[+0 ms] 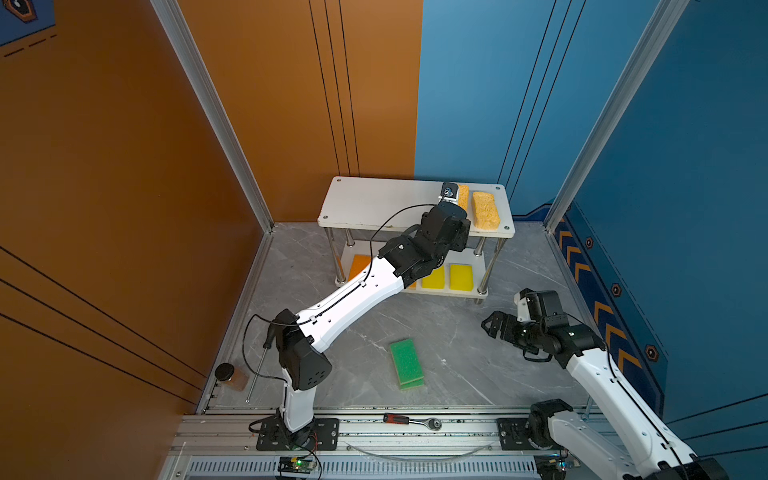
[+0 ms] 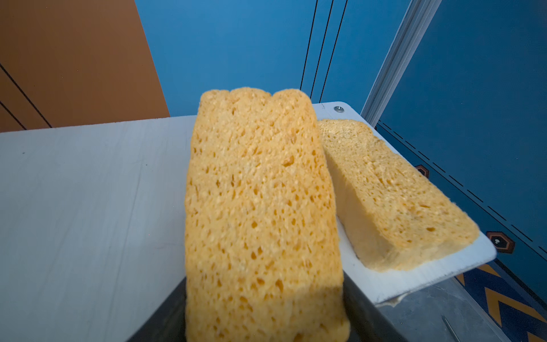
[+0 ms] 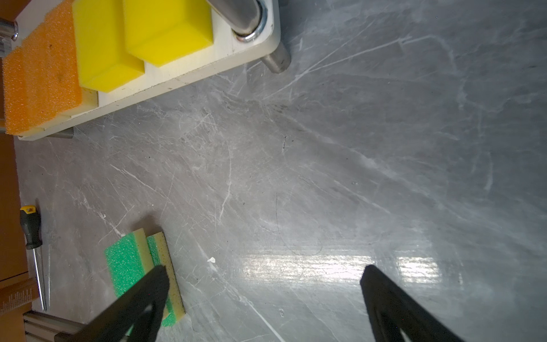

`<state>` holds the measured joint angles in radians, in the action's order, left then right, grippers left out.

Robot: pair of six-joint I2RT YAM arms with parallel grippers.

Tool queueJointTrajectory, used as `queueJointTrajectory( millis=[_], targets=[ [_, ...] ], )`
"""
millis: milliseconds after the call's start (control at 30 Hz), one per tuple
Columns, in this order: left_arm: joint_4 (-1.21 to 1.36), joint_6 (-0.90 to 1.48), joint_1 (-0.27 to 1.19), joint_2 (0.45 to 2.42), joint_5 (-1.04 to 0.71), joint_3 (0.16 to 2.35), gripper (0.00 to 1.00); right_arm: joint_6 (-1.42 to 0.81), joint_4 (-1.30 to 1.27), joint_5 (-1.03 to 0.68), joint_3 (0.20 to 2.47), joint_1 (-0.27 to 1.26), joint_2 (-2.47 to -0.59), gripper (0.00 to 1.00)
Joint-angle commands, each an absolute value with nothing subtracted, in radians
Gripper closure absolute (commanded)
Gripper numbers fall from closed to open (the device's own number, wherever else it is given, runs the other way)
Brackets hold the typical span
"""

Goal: Place and organize the cleaning sponges onto the shelf
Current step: 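Lower the tan sponge beside the first tan sponge on the shelf top, then open the left gripper and lift it off the tan sponge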

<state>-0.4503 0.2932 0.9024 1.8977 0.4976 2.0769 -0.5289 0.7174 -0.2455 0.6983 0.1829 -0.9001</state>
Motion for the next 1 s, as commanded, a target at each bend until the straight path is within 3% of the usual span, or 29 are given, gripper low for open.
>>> queueJointTrajectory(
  millis=[0, 367, 967],
  targets=[
    [-0.451, 0.308, 0.9, 1.924, 0.531, 2.098, 0.33, -0.525, 0.704, -0.266, 0.688, 0.175, -0.885, 0.0],
    [-0.442, 0.304, 0.906, 1.934, 0.528, 2.108, 0.3, -0.523, 0.703, -0.273, 0.686, 0.173, -0.881, 0.0],
    [-0.402, 0.293, 0.915, 1.926, 0.574, 2.071, 0.33, -0.528, 0.704, -0.277, 0.678, 0.171, -0.867, 0.0]
  ],
)
